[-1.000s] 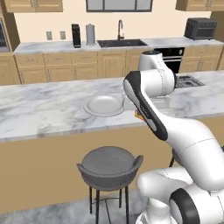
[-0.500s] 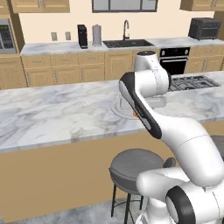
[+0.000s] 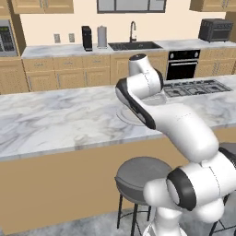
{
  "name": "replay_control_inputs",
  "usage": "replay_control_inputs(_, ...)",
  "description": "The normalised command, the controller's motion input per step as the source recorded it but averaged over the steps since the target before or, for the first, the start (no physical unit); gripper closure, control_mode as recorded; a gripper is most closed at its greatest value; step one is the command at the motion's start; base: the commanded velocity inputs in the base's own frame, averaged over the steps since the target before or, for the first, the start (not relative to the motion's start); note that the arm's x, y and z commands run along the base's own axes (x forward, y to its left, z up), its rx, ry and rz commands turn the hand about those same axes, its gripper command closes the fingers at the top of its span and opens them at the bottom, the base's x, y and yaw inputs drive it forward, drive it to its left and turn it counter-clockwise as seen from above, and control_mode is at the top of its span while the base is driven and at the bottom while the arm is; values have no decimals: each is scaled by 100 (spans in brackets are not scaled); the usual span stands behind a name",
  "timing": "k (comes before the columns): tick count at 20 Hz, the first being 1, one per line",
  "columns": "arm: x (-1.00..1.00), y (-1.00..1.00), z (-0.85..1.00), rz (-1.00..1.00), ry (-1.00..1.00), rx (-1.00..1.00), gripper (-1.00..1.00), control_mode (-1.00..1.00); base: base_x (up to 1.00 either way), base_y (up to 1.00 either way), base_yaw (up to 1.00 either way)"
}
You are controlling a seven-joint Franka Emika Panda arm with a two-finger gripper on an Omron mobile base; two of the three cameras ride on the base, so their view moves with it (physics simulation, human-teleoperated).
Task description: Take the cheese, chicken drumstick, and onion from the fridge and place them on the plate on the dining counter to create an appetizer plate.
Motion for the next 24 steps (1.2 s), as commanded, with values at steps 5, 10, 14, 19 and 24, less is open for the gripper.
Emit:
replay_control_inputs(5,72,-48,-57,0,-6,0,100,-100,0,0,0)
replay_control_inputs(10,66,-33,-41,1,-8,0,100,-100,0,0,0)
replay_control_inputs(14,69,-15,-20,0,-10,0,100,-100,0,0,0)
replay_control_inputs(19,61,-1,-10,0,-5,0,100,-100,0,0,0)
replay_control_inputs(24,50,0,-18,0,0,0,100,-100,0,0,0)
